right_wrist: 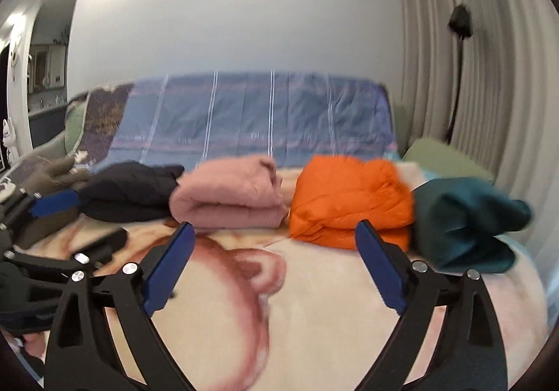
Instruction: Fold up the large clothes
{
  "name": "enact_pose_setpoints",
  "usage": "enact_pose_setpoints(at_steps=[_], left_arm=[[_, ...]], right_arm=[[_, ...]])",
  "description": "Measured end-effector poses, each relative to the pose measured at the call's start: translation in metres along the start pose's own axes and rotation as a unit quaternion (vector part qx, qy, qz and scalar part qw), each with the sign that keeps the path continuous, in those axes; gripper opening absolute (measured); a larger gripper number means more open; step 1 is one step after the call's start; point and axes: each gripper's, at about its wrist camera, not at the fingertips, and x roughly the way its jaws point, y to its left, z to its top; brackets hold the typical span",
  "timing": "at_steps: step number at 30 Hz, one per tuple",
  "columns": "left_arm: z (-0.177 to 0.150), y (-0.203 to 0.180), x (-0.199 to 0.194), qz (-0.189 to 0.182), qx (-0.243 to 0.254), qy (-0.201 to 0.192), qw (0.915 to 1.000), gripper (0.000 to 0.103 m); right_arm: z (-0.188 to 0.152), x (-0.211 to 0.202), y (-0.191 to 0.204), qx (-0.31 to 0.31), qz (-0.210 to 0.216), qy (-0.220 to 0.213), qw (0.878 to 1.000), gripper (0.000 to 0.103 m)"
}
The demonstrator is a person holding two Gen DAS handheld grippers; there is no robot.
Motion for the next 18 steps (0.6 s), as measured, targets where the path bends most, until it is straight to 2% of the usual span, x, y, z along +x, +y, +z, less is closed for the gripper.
enact_pose_setpoints(at_steps=[3,7,8,10,14,18], left_arm=[[-0.006,-0.011,-0.05,-0.013,-0.015,-0.02,0.9996,0.091],[-0.013,-0.024,-0.102,-0.015,-0.022,-0.041,0.9988,0.092],[-0.017,-0.029,-0.117,-0.008,-0.017,-0.049,0.9986,0.092],[-0.023,-0.035,-0.137,0.0,-0.015,-0.059,0.9981,0.094],[-0.032,-0.037,-0.171,-0.004,-0.037,-0.065,0.9972,0.096],[-0.041,-0.037,-0.19,0.016,-0.046,-0.071,0.9963,0.1]], right_arm=[[0.0,-0.054,-0.002,0.006,-0.02,-0.023,1.0,0.094],[-0.004,-0.097,-0.005,0.008,-0.032,-0.014,0.999,0.094],[-0.006,-0.109,-0.007,0.013,-0.044,-0.018,0.999,0.1],[-0.012,-0.13,-0.011,0.028,-0.051,-0.032,0.998,0.102],[-0.022,-0.156,-0.02,0.062,-0.019,-0.026,0.998,0.102],[-0.032,-0.172,-0.027,0.079,-0.005,-0.022,0.997,0.102]])
